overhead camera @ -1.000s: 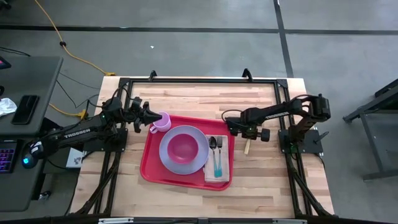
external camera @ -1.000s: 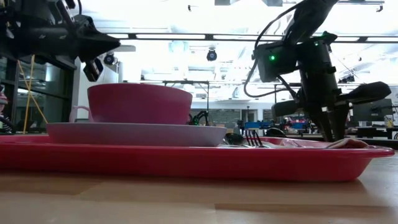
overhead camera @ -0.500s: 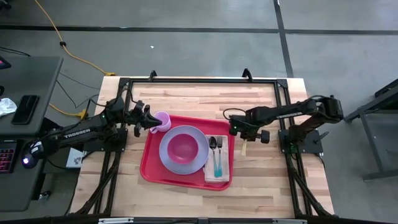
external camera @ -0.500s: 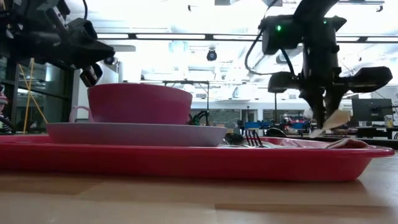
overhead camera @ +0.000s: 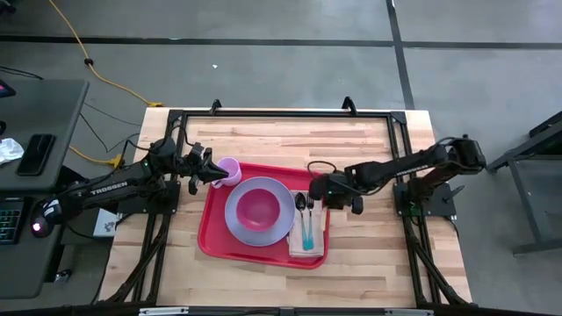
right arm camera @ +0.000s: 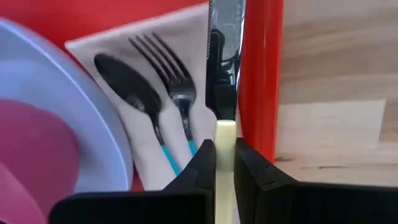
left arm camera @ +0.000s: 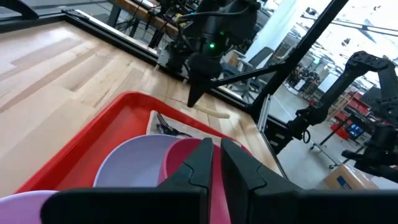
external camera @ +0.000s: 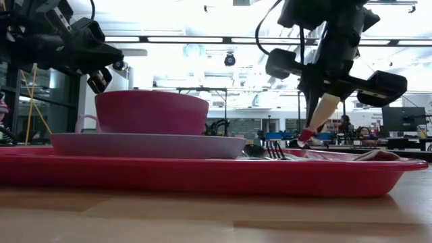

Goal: Set up tray
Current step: Put the yellow knife on top of the gray napkin to the right of the blue fork

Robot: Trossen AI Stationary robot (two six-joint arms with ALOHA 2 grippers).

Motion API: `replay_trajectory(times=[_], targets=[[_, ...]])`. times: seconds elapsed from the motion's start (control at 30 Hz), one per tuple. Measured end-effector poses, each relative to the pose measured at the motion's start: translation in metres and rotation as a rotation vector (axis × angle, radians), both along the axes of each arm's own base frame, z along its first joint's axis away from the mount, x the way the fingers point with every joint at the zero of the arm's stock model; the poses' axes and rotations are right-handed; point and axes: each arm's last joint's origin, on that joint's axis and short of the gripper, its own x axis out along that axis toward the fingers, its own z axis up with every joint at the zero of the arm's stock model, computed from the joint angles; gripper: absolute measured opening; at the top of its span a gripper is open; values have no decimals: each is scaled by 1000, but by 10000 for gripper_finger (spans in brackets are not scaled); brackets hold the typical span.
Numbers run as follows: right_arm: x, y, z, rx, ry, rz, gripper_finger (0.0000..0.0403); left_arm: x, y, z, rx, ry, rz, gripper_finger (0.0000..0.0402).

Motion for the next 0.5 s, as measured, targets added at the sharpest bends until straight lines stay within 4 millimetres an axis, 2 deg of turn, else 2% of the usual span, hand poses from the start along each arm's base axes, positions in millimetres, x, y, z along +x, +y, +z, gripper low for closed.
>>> replay_trajectory(times=[0.23,0.5], targets=[[3,19,2,19,-33,36,8,0,0,0,0,0,0,62],[33,41,18,-7,-11,106,10,0,0,0,0,0,0,62]])
